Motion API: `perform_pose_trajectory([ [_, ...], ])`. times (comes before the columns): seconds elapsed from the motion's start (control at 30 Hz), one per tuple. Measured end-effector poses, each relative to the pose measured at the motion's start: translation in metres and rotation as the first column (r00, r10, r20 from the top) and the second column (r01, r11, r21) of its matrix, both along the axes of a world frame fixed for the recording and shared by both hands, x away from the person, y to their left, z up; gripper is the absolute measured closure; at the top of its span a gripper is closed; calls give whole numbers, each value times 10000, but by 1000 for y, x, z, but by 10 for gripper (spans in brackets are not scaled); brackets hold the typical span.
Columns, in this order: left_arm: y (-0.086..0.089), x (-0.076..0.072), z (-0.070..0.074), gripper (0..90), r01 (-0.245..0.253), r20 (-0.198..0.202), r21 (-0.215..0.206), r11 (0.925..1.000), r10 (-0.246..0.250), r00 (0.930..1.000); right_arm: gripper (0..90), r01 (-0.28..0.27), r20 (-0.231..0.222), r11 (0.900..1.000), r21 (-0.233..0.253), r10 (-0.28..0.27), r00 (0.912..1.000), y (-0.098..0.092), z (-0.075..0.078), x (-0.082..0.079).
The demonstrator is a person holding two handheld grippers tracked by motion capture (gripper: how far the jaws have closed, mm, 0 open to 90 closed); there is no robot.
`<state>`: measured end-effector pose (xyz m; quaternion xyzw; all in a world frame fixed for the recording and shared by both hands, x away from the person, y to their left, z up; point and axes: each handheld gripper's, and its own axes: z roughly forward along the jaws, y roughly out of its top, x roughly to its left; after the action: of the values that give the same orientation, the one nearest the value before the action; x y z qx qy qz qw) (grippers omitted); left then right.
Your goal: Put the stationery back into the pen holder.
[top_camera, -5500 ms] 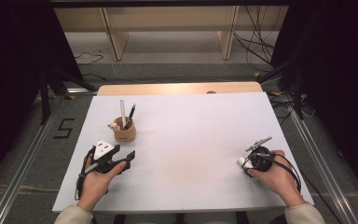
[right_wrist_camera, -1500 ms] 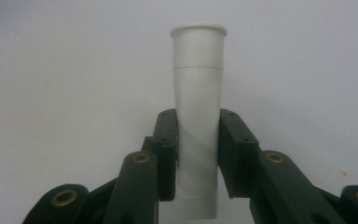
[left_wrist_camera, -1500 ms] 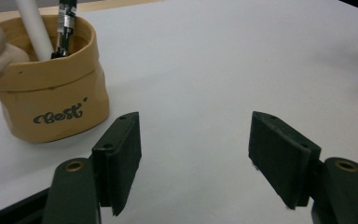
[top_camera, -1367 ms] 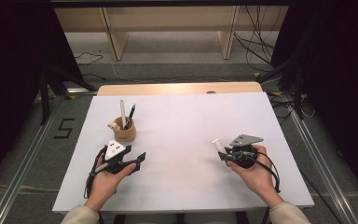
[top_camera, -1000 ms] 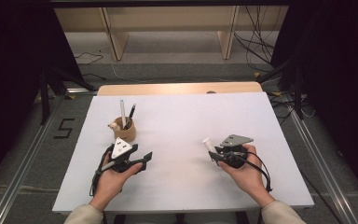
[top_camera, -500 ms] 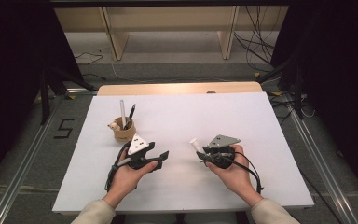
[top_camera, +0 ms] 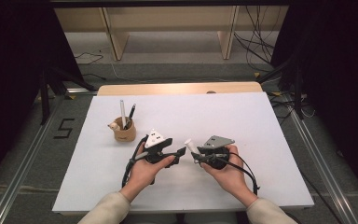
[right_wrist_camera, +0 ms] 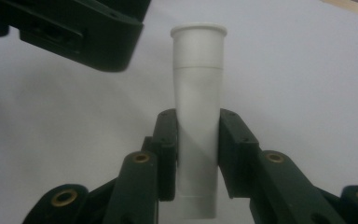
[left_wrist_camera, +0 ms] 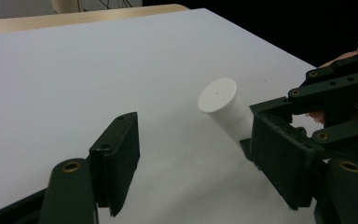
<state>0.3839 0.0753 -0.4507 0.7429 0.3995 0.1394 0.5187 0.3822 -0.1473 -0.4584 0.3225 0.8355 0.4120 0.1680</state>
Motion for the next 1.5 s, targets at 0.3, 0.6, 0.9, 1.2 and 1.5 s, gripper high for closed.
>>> perform_pose_trajectory([
  [0.3,-11,6,-2,335,-88,-118,-480,9988,82,9999,703,-181,89,9998,-16,181,9998,8,-1,-1],
  [0.6,-13,9,-4,374,-196,-603,-946,9953,140,9981,702,-246,211,9997,54,245,9995,13,0,-2],
  [0.9,-14,9,-6,449,-261,-969,-1240,9919,141,9952,702,-197,291,9997,138,193,9994,13,1,-3],
  [1.2,-14,10,-9,496,-279,-1240,-1559,9874,84,9922,702,-230,433,9996,178,223,9988,14,1,-3],
  [1.5,-17,8,-9,613,-352,-1184,-1879,9815,129,9929,703,-237,559,9995,215,225,9982,16,1,-4],
])
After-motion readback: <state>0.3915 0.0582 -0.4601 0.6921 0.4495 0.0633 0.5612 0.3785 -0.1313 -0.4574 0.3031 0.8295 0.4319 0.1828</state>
